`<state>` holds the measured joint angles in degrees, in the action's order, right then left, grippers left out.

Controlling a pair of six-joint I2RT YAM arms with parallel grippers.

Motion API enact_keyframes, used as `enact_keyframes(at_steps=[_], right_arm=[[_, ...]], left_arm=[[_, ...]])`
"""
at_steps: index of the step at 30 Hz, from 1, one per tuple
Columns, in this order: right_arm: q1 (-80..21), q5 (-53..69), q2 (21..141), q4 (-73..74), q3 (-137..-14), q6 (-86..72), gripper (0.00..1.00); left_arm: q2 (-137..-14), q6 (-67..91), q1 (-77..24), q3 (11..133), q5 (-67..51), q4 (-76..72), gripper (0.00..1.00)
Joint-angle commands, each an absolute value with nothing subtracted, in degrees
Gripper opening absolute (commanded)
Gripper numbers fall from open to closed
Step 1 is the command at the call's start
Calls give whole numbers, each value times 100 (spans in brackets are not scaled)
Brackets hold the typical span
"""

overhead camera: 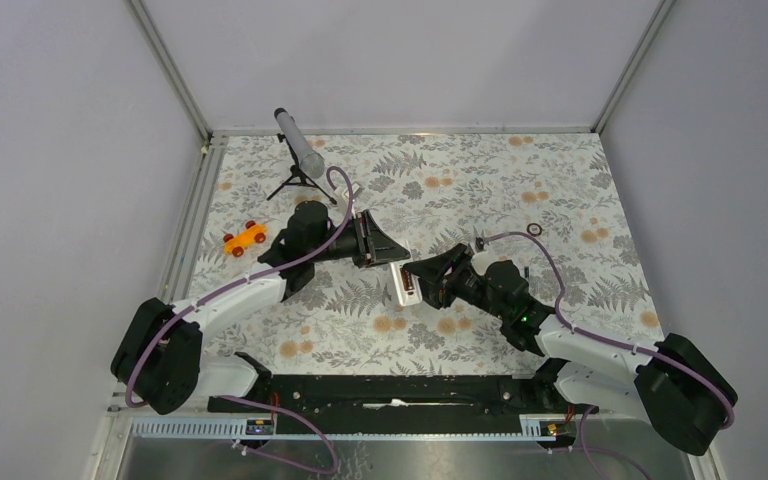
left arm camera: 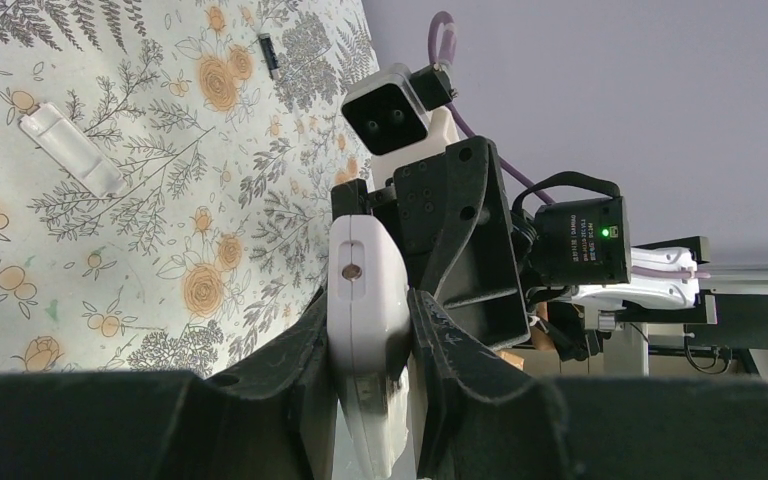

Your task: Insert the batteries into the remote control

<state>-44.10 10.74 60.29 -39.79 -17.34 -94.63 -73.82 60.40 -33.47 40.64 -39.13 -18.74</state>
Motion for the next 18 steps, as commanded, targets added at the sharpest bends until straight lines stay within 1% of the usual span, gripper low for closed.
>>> enact_keyframes(at_steps=[1, 10, 18], right_arm=[[-4394, 1252, 6048, -4354, -1727, -9544, 56], [-4392, 1252, 5986, -4176, -1718, -9226, 50], [-4389, 1055, 5657, -3846, -1787, -8173, 46]], left_arm=[[-7172, 5968, -3349, 4178, -3972, -2277, 0], [-7156, 6133, -3333, 4260, -3912, -2175, 0], [-7181, 6672, -3185, 4178, -4069, -2469, 0]])
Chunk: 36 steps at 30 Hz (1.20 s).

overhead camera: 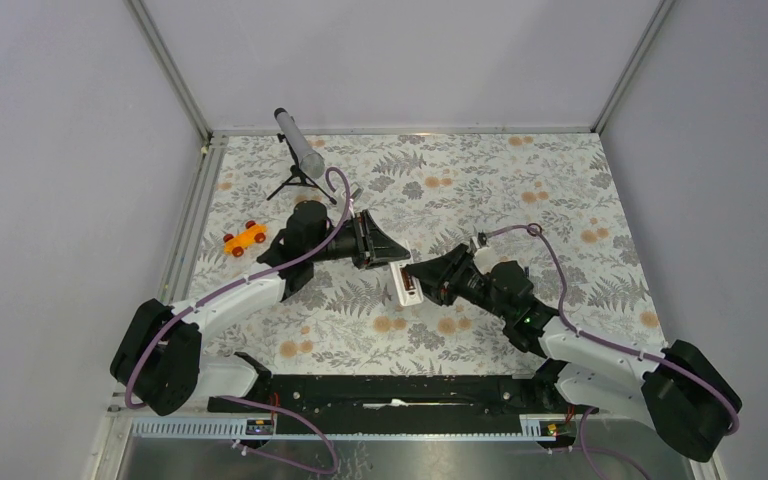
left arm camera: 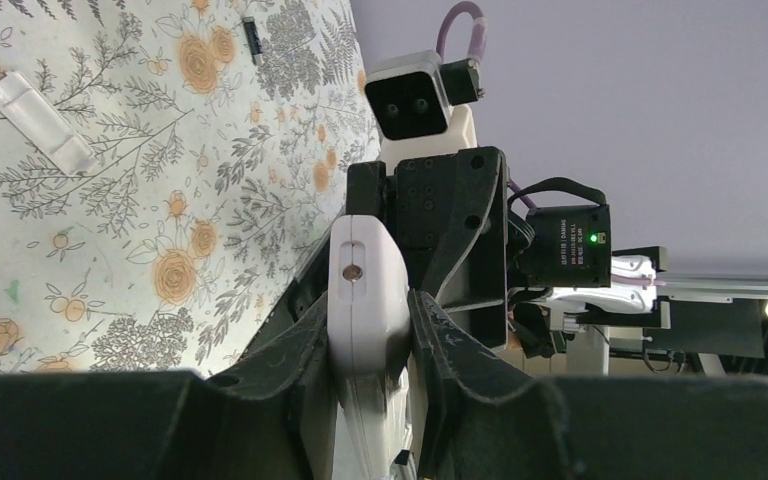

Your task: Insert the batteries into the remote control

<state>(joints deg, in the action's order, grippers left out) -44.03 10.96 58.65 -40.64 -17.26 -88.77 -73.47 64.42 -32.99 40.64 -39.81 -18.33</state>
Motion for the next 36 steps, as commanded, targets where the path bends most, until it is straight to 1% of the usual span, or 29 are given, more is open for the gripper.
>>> enact_keyframes(at_steps=[1, 2, 4, 6, 8, 10, 17, 20, 26, 28, 30, 33, 35, 36], right_arm=[[-4390, 1040, 5626, -3771, -1823, -8061, 48], [-4389, 1025, 5600, -3699, -1865, -7936, 52], [-4392, 1012, 5546, -3518, -1966, -7796, 66], [-4393, 994, 5475, -3505, -2008, -7741, 75], [-4385, 968, 5407, -3502, -2042, -7699, 79], [-4375, 975, 5353, -3507, -2076, -7651, 81], [-4296, 1094, 5300, -3479, -2127, -7290, 82], [-4174, 1142, 5264, -3094, -2250, -7026, 82], [-4065, 1516, 5392, -1786, -3065, -5464, 72], [-4067, 1640, 5428, -1510, -3268, -5001, 70], [-4060, 1661, 5439, -1209, -3452, -4663, 71], [-4058, 1828, 5521, -979, -3631, -4309, 76], [-4056, 2069, 5650, -976, -3700, -4160, 75], [-4057, 2138, 5726, -971, -3734, -4122, 73]], left_arm=[[-7189, 6713, -3170, 4165, -4098, -2528, 0], [-7196, 6749, -3156, 4158, -4122, -2545, 0], [-7207, 6778, -3145, 4137, -4147, -2590, 0], [-7209, 6757, -3142, 4104, -4155, -2577, 0], [-7213, 6706, -3131, 4069, -4149, -2541, 0], [-7215, 6651, -3129, 4030, -4154, -2539, 0], [-7219, 6309, -3120, 4043, -4244, -2450, 0], [-7166, 6131, -3120, 4047, -4241, -2405, 0], [-7058, 5877, -3079, 4074, -4179, -2259, 0], [-7073, 5863, -3056, 4070, -4172, -2255, 0], [-7088, 5862, -3029, 4048, -4192, -2274, 0], [-7077, 5854, -3000, 4036, -4214, -2306, 0], [-7068, 5846, -2997, 4039, -4238, -2311, 0], [-7067, 5845, -2989, 4041, -4250, -2312, 0]])
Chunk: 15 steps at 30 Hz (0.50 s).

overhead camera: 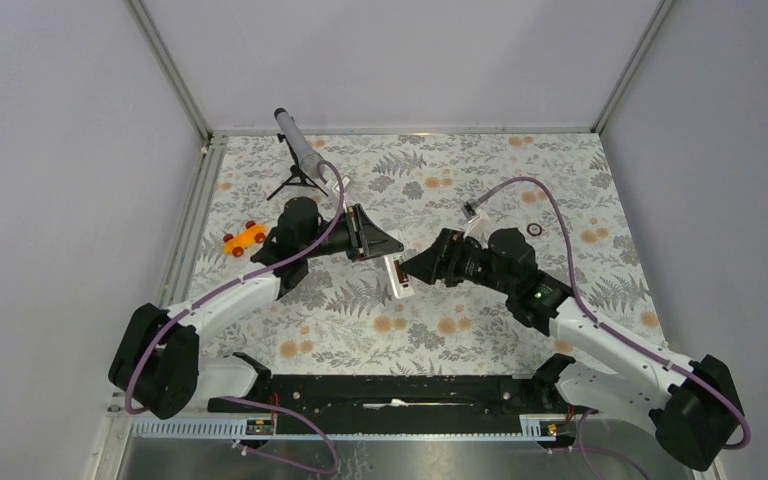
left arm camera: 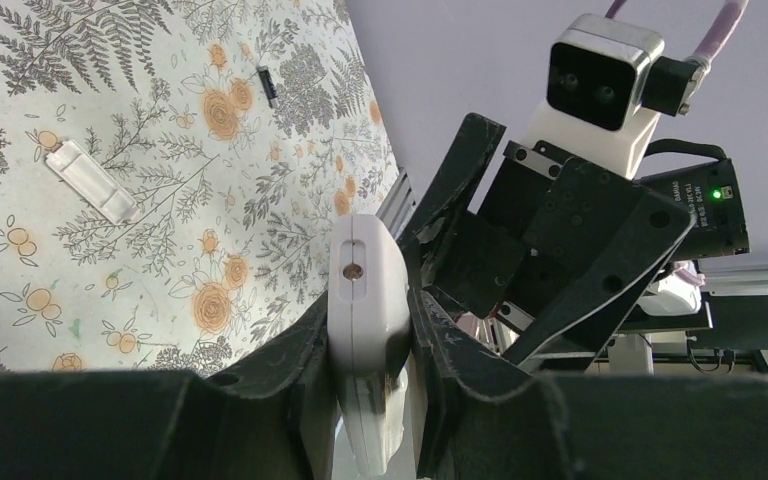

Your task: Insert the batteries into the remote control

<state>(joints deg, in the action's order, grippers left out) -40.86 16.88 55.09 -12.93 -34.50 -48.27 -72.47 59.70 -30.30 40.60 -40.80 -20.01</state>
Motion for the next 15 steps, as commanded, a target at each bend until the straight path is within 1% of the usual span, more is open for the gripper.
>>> enact_keyframes(at_steps=[1, 3, 8, 9, 10, 11, 12, 15], right_arm=[[-4058, 2151, 5776, -960, -3754, -4086, 70], [-4053, 2145, 5920, -954, -3806, -4049, 60], [-4053, 2087, 6209, -1043, -3924, -4087, 50], [-4054, 2037, 6247, -1046, -3931, -4121, 45], [-4054, 2008, 6267, -1046, -3931, -4135, 37], [-4054, 1996, 6281, -1035, -3926, -4142, 34], [-4053, 1970, 6279, -1012, -3924, -4148, 35], [-4045, 1840, 6177, -830, -3932, -4148, 50]], left_arm=[[-7052, 5837, -2988, 4043, -4258, -2312, 0], [-7036, 5836, -2988, 4050, -4270, -2312, 0], [-7047, 5829, -2988, 4034, -4351, -2320, 0], [-7034, 5823, -2988, 4039, -4352, -2309, 0], [-7024, 5812, -2988, 4042, -4343, -2293, 0], [-7011, 5796, -2988, 4043, -4335, -2267, 0], [-6991, 5774, -2988, 4043, -4315, -2241, 0], [-6943, 5616, -2973, 4076, -4205, -2026, 0]])
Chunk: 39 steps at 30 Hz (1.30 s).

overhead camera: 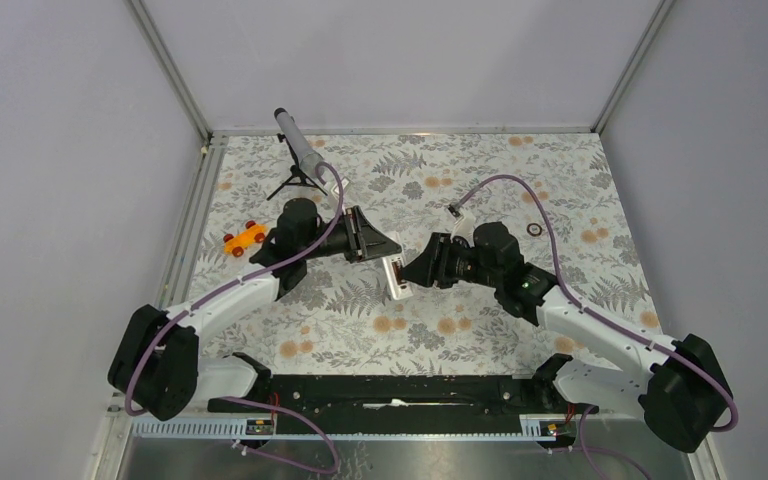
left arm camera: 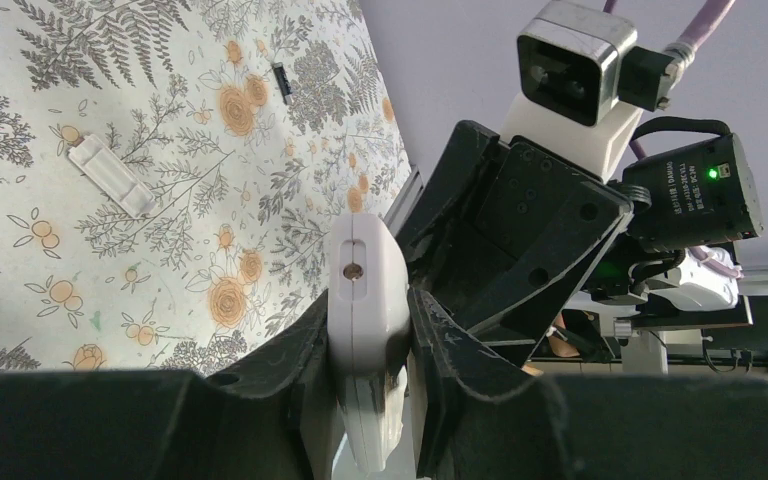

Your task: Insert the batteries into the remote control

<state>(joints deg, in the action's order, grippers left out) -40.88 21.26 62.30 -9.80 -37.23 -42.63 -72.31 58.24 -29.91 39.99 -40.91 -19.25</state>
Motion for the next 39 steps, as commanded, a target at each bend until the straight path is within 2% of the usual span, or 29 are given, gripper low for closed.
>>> enact_keyframes(at_steps=[1, 4, 10, 14, 17, 24, 33, 39], right_arm=[[-4051, 1791, 6103, -780, -3932, -4137, 55], [-3972, 1636, 5861, -466, -4022, -4058, 65], [-3808, 929, 5514, 700, -4288, -3588, 67], [-3654, -906, 5689, 2084, -4526, -3177, 66], [-3090, -2001, 6222, 3046, -4607, -3209, 63], [-1648, -2247, 6904, 2946, -4188, -3210, 61], [-1059, -2324, 7488, 2497, -4023, -3084, 69], [-828, -2068, 7976, 2343, -4218, -3089, 65]], left_arm=[[-6918, 5556, -2959, 4093, -4163, -1934, 0], [-6836, 5394, -2891, 4102, -4035, -1667, 0], [-6656, 4986, -2763, 4145, -3758, -1035, 0], [-6510, 4643, -2721, 4180, -3405, -490, 0], [-6456, 4501, -2686, 4184, -3314, -308, 0], [-6341, 4363, -2599, 4145, -3331, -134, 0], [-6317, 4358, -2506, 4057, -3437, -182, 0], [-6405, 4385, -2476, 4085, -3569, -278, 0]])
